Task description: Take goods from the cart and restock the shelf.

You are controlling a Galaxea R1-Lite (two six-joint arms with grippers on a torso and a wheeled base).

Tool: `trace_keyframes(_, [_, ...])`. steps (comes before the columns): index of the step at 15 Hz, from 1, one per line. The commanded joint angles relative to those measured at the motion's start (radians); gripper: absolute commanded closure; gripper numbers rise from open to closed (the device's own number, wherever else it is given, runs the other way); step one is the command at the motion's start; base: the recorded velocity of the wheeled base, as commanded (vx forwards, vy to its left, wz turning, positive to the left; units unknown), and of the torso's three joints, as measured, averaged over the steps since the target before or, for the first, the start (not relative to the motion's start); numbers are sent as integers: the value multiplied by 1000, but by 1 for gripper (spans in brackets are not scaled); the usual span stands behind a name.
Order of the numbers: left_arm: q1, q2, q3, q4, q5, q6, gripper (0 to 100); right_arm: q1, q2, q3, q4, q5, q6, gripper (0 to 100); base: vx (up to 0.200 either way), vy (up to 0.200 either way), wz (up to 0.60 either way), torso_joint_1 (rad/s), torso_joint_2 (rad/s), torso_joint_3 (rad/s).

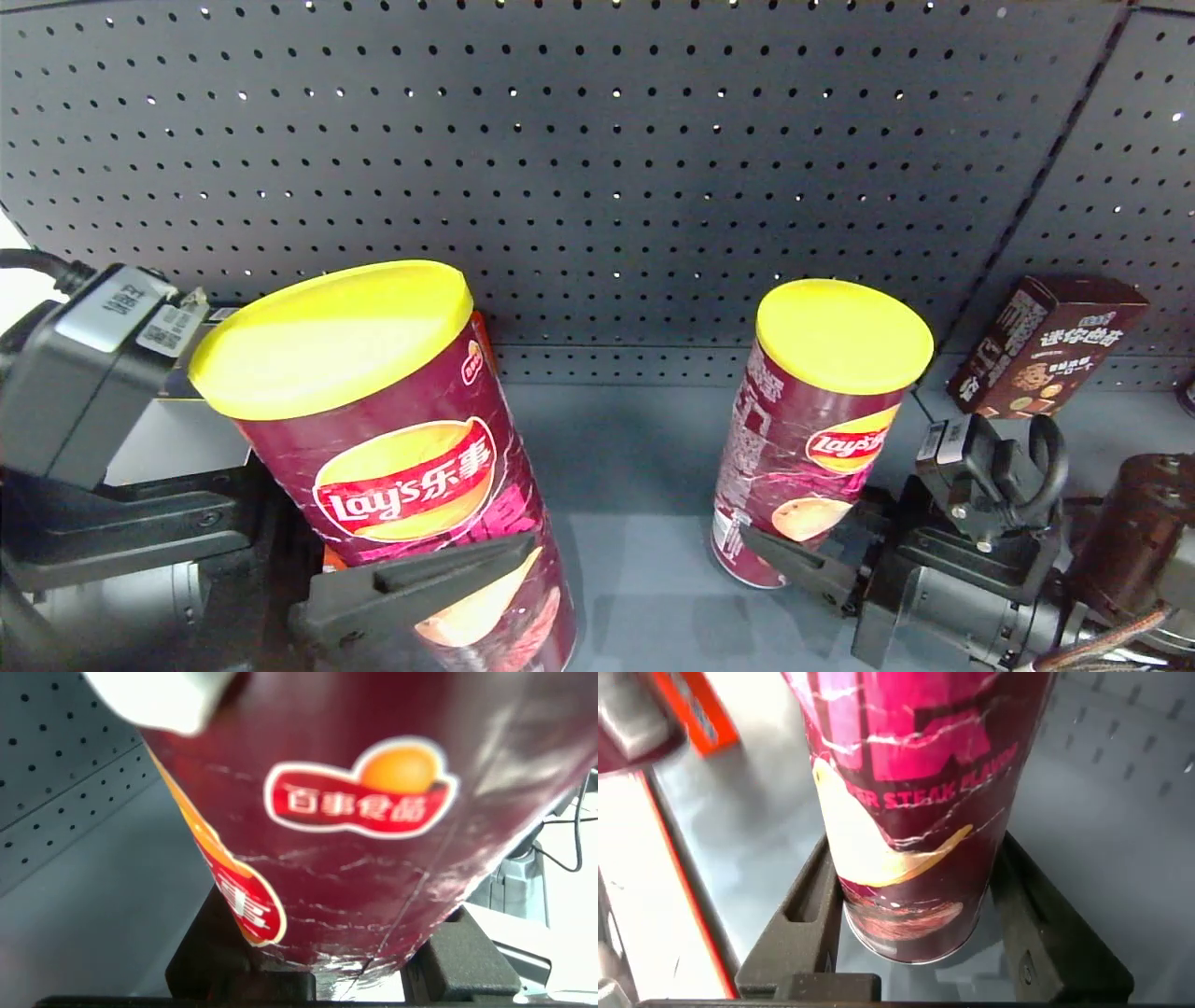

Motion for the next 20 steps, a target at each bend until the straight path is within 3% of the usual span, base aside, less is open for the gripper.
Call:
trace_keyframes(1, [11,1,1,0,-1,0,100,4,4,55,-28,-3,18,100,0,0,0,0,0,0])
trace_keyframes(6, [25,2,7,0,-4,0,100,7,6,127,-97,-4,26,100,0,0,0,0,0,0])
trace_keyframes(20, [27,1,59,-1,-3,0,100,87,44,98,-97,-90,67,100,0,0,0,0,0,0])
